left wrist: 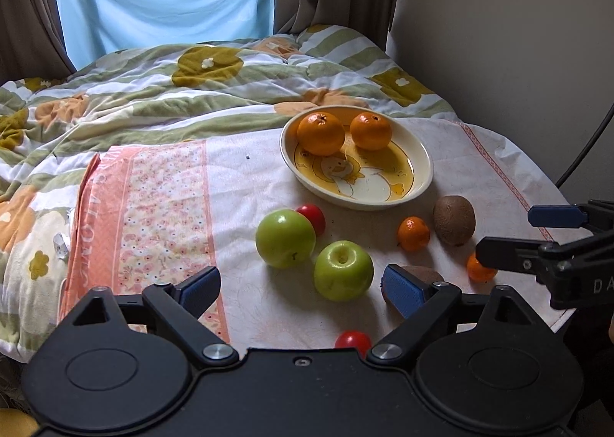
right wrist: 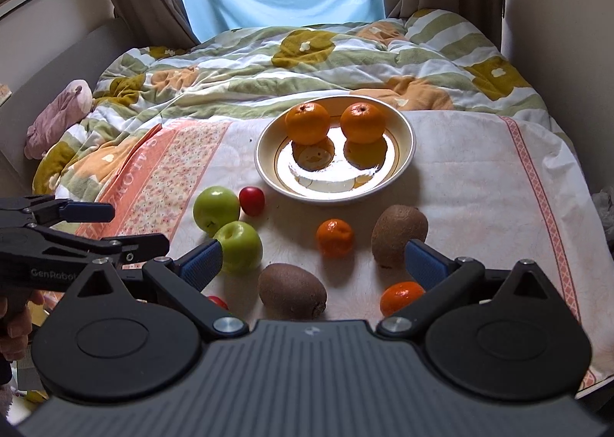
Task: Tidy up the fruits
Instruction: 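Grasp a green apple with the left tool while the right tool grasps a brown kiwi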
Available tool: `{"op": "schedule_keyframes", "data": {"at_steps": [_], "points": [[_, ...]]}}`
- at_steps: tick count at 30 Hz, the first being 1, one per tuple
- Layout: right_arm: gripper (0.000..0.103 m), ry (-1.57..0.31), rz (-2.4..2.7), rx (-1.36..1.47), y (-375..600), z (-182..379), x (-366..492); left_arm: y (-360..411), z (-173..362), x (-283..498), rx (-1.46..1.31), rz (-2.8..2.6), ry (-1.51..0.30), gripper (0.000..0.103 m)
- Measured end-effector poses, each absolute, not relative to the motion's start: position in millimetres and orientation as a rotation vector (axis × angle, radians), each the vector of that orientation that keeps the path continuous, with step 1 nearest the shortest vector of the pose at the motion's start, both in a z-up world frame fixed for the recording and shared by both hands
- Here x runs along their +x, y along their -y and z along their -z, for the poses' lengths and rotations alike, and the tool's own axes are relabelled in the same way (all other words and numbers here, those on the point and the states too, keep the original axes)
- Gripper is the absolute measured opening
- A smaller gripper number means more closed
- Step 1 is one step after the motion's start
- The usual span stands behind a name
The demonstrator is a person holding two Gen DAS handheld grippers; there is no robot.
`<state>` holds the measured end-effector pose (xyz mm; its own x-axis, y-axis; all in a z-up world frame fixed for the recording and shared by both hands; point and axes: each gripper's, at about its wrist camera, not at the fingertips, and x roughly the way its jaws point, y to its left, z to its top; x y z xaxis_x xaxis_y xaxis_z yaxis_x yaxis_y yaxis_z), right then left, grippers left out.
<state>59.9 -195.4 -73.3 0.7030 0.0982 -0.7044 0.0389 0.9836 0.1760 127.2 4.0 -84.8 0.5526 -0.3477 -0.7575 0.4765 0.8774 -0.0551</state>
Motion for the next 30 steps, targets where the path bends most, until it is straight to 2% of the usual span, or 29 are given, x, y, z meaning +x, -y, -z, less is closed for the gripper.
{"op": "schedule_keyframes", "data": {"at_steps": [5, 17, 24, 27, 30], "points": [[0.103, -0.822, -0.085, 0.165, 188.1, 101.4, 63.8, 12.2, 103.3, 137.5, 0.162, 0.51, -0.891, 0.091], [0.102, -0.868, -0.148, 0.143, 182.5, 143.4, 75.1, 50.4, 146.8, 163.9, 0.201, 0.546, -0.97, 0.074], [0.094, -0.887, -0.159, 0.136, 184.3, 154.5, 83.8, 55.8, 155.8, 171.2, 0.2, 0.537, -0.99, 0.066], [0.091, -0.894, -0.168, 0.142, 184.4, 157.9, 86.2, 54.9, 161.8, 170.9, 0.188, 0.543, -1.017, 0.058], [0.089, -0.9, -0.175, 0.137, 182.4, 160.2, 87.9, 53.6, 161.2, 166.7, 0.195, 0.545, -1.007, 0.058]]}}
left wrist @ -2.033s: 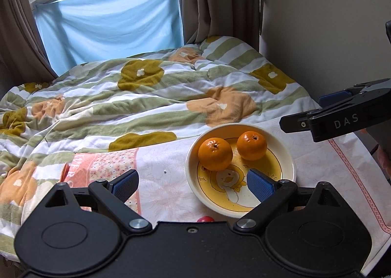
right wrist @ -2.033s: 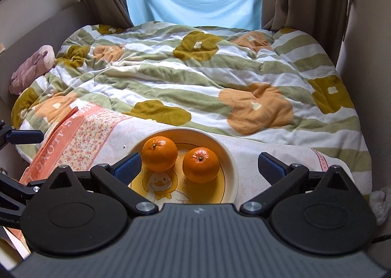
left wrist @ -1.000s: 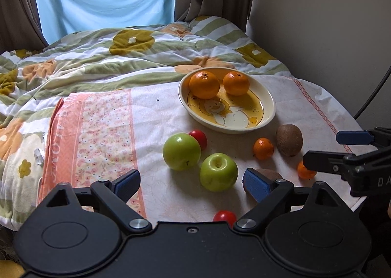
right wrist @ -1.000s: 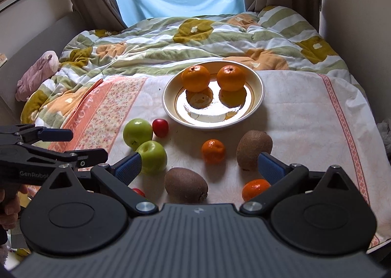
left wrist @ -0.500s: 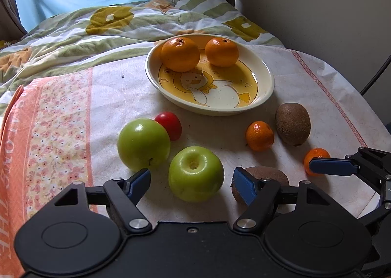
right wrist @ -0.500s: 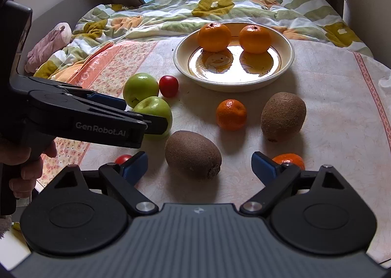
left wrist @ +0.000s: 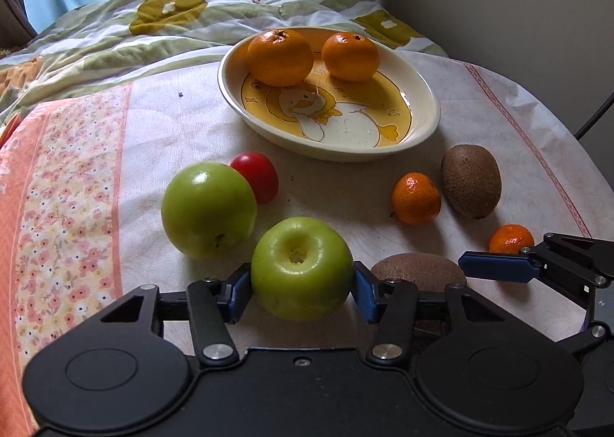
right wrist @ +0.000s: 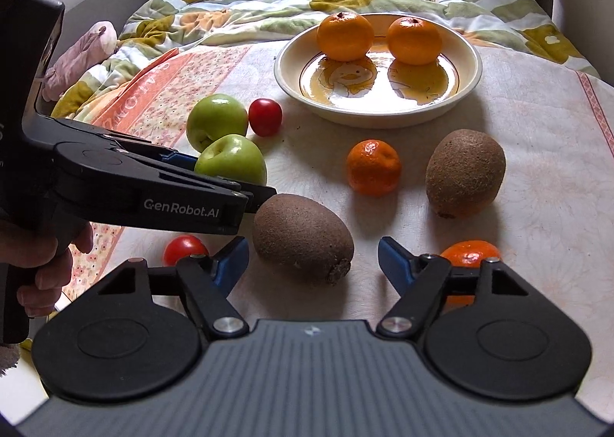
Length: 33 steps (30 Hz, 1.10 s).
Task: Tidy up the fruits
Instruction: 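Grasp a green apple with the left tool while the right tool grasps a brown kiwi, then carry apple and kiwi to the bowl and open the left tool while the right tool holds the kiwi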
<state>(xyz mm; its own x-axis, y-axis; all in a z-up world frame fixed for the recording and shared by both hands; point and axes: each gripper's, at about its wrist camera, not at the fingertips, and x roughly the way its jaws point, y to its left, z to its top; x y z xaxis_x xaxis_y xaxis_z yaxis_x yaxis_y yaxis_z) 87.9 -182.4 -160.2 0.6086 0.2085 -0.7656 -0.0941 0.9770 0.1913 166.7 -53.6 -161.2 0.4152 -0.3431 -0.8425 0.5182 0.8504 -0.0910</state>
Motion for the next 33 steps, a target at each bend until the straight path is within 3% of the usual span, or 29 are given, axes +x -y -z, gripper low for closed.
{"op": "schedule_keyframes", "data": {"at_steps": [16, 33], "points": [[0.075, -0.889, -0.177, 0.117, 172.0, 166.7, 94.0, 24.5, 157.3, 154.4, 0.188, 0.497, -0.99, 0.058], [0.073, -0.863, -0.157, 0.141, 172.2, 162.6, 85.3, 6.4, 147.2, 137.8, 0.173, 0.471, -0.963, 0.058]]}}
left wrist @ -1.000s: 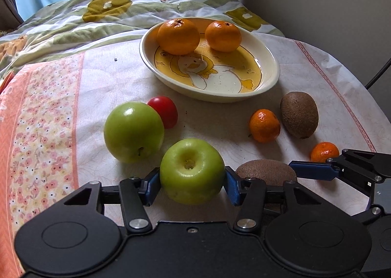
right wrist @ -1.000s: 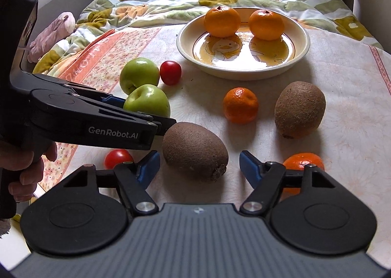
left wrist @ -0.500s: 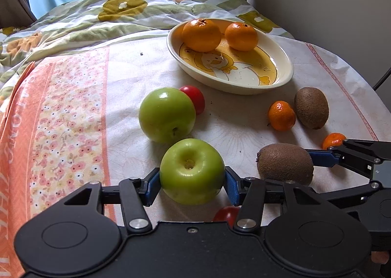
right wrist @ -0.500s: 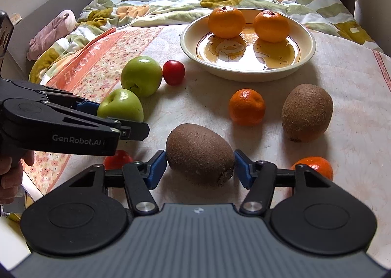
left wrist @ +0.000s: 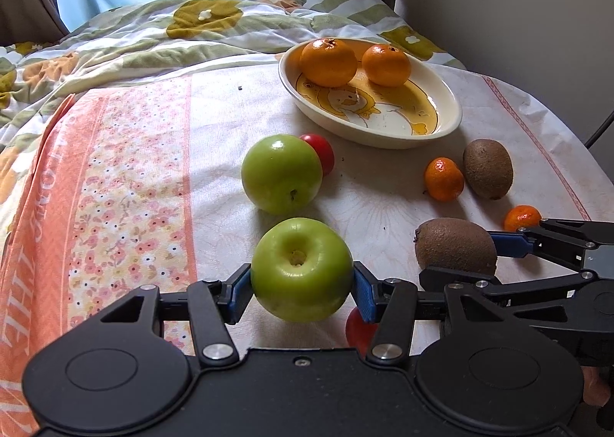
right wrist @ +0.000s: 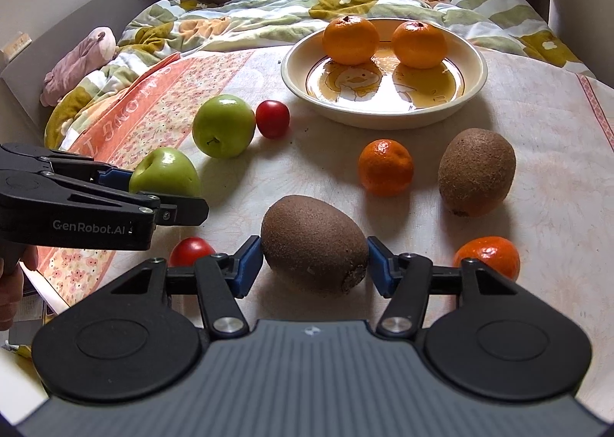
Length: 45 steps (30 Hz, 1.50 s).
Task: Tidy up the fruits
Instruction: 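Carry apple and kiwi to the bowl and open the left tool while the right tool holds the kiwi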
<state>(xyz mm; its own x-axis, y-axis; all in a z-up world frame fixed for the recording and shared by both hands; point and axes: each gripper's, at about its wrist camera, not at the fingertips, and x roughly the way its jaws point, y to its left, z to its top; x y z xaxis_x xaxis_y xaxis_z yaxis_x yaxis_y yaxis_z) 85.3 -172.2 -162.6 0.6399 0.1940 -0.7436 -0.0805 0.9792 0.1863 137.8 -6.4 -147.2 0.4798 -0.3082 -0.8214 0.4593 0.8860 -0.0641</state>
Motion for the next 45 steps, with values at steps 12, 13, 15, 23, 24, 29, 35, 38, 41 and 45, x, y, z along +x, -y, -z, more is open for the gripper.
{"op": "schedule_keyframes", "data": {"at_steps": [12, 13, 15, 23, 24, 29, 35, 38, 41, 45], "points": [[0.073, -0.799, -0.134, 0.151, 174.2, 123.2, 71.9, -4.0, 111.5, 125.1, 0.158, 0.47, -0.904, 0.058], [0.073, -0.792, -0.13, 0.157, 175.3, 118.8, 71.2, -4.9, 107.2, 123.8, 0.156, 0.471, -0.897, 0.058], [0.073, -0.778, -0.119, 0.166, 177.1, 108.8, 69.9, -6.9, 97.6, 121.8, 0.147, 0.472, -0.882, 0.058], [0.073, -0.725, -0.081, 0.208, 186.8, 62.2, 68.2, -6.2, 55.0, 120.3, 0.136, 0.501, -0.793, 0.058], [0.073, -0.718, -0.077, 0.218, 188.7, 56.1, 69.9, -4.4, 48.5, 120.5, 0.142, 0.507, -0.772, 0.058], [0.073, -0.69, -0.066, 0.224, 201.0, 31.9, 82.4, 6.0, 31.9, 132.7, 0.139, 0.501, -0.734, 0.058], [0.073, -0.698, -0.053, 0.23, 225.6, 24.3, 112.4, 26.0, 28.3, 159.7, 0.13, 0.478, -0.725, 0.058], [0.073, -0.705, -0.06, 0.238, 242.5, 27.2, 131.0, 39.1, 33.0, 175.9, 0.119, 0.457, -0.741, 0.058], [0.073, -0.721, -0.066, 0.238, 259.5, 33.2, 150.8, 55.6, 41.9, 194.4, 0.119, 0.449, -0.768, 0.058], [0.073, -0.75, -0.072, 0.224, 280.1, 45.0, 180.6, 76.4, 59.6, 219.3, 0.136, 0.432, -0.813, 0.058]]}}
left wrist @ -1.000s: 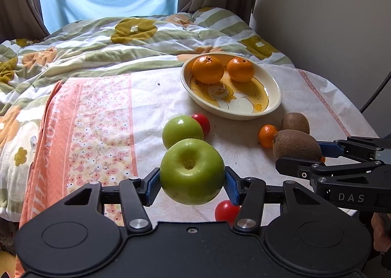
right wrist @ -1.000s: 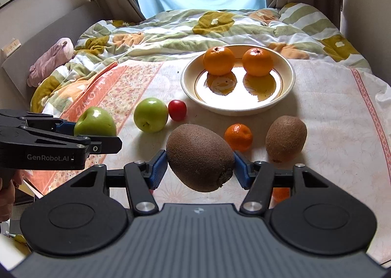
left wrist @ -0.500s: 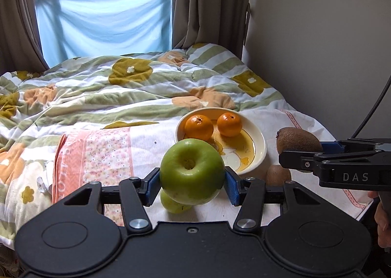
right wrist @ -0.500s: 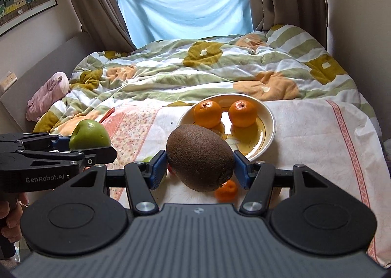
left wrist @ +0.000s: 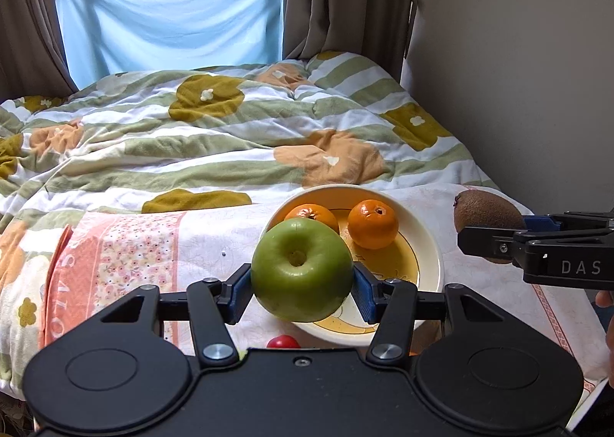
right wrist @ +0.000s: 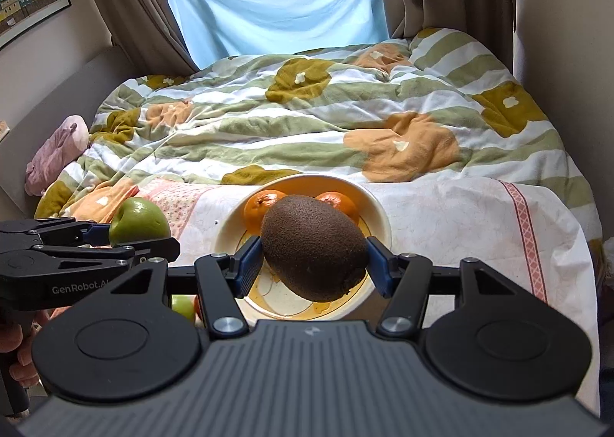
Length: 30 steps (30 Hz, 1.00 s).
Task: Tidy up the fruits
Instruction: 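Carry apple and kiwi to the bowl and open the left tool while the right tool holds the kiwi, then lower the kiwi into the bowl and open the right tool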
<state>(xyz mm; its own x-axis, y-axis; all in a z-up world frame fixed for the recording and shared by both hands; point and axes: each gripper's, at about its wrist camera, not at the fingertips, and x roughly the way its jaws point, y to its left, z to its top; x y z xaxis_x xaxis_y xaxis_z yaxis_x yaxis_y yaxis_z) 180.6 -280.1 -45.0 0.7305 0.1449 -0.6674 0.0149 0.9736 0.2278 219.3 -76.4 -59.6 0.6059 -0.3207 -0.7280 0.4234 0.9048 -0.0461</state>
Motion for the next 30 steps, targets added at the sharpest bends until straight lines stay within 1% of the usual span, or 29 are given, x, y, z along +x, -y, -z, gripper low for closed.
{"op": "schedule_keyframes", "data": {"at_steps": [11, 21, 24, 26, 27, 28, 30], "points": [[0.073, -0.866, -0.139, 0.22, 304.9, 90.1, 235.4, 119.8, 113.4, 259.1, 0.227, 0.411, -0.935, 0.058], [0.073, -0.924, -0.191, 0.218, 307.4, 106.5, 250.5, 142.1, 135.8, 268.0, 0.322, 0.395, -0.983, 0.058], [0.073, -0.929, -0.198, 0.219, 308.7, 107.5, 252.5, 144.9, 135.9, 265.3, 0.33, 0.4, -0.972, 0.059], [0.073, -0.929, -0.196, 0.219, 308.9, 107.3, 252.7, 147.6, 131.2, 263.8, 0.341, 0.405, -0.949, 0.077], [0.073, -0.929, -0.195, 0.22, 308.9, 107.2, 252.7, 148.2, 128.6, 262.5, 0.346, 0.407, -0.932, 0.091], [0.073, -0.929, -0.194, 0.222, 309.5, 107.4, 253.1, 147.9, 125.5, 260.2, 0.349, 0.412, -0.917, 0.095], [0.073, -0.929, -0.194, 0.225, 310.8, 107.0, 254.6, 148.1, 120.8, 257.8, 0.357, 0.422, -0.911, 0.096]]}}
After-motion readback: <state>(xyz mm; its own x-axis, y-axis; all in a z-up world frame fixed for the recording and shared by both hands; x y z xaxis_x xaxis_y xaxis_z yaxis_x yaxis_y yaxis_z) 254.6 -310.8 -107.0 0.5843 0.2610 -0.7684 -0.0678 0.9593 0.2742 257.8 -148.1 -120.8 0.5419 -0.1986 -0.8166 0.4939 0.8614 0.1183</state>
